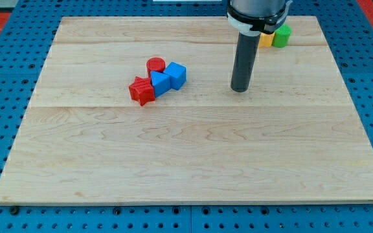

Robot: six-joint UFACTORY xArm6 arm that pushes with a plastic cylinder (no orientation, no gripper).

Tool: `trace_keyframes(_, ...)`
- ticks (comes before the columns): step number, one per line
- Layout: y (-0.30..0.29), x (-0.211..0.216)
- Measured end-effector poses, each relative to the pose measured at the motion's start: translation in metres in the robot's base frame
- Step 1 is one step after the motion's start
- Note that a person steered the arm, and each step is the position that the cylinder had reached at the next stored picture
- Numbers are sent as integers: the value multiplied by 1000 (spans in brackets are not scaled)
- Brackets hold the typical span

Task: Move the yellow blocks below the green star in a vertical line

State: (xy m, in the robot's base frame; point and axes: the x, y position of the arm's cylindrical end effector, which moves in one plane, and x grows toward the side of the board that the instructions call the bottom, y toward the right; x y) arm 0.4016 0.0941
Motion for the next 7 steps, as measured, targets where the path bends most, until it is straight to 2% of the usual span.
trace_keyframes(3,0,1)
trace_keyframes(4,69,-7)
trace_keyframes(6,244,-151)
trace_keyframes(7,207,-196)
